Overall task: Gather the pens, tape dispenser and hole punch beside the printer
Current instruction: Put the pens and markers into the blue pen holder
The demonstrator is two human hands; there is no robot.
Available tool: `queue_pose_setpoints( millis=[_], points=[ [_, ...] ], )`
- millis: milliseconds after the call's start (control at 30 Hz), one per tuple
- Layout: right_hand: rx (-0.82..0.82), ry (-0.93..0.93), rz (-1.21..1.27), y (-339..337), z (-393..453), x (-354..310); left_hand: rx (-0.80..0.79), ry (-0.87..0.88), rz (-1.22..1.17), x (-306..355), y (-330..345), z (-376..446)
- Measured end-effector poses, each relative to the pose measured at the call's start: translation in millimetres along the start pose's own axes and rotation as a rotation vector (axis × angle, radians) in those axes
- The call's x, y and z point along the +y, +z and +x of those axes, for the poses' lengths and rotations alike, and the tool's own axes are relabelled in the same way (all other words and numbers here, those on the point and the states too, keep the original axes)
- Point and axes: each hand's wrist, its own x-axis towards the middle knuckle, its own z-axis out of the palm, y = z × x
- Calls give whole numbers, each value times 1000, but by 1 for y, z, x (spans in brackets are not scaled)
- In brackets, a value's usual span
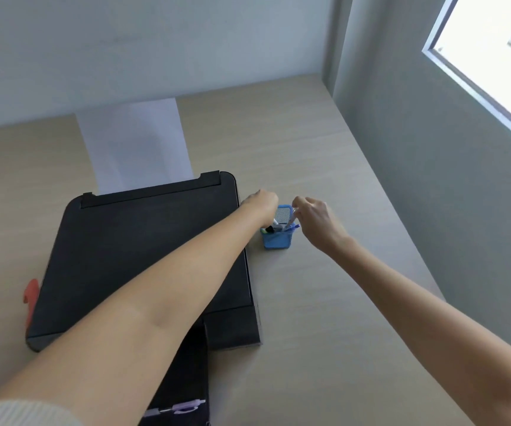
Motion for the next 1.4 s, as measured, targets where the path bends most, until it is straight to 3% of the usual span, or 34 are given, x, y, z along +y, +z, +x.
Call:
queue_pose_setpoints(
  millis=[233, 367, 533, 633, 700, 800, 867, 967, 1167, 1400],
  points=[
    [-66, 4, -27, 7, -3, -1, 28, 46, 26, -8, 4, -7],
    [23, 4, 4, -18, -16, -18, 135, 142, -127, -19, -11, -41],
    [292, -217, 164, -50, -63, -96, 340, 278, -362, -71, -18, -147],
    [336, -422, 237, -53, -109, -159, 418, 229, -563, -121, 2, -221],
    [212, -575, 281, -38, -141, -195, 453, 118, -649, -160, 28, -262],
    [-123, -721, 254, 8, -181, -228, 479, -115, -657, -218, 92, -306],
    [-327, -706, 159, 48, -199, -236, 429, -269, -646, -247, 146, -325],
    [-496, -579, -17, 97, -213, -235, 238, -480, -556, -263, 221, -339],
    [-561, -334, -243, 130, -222, -239, 36, -645, -366, -246, 288, -340],
    [-503, -352, -367, 139, -233, -234, -69, -544, -271, -251, 302, -332]
  ],
)
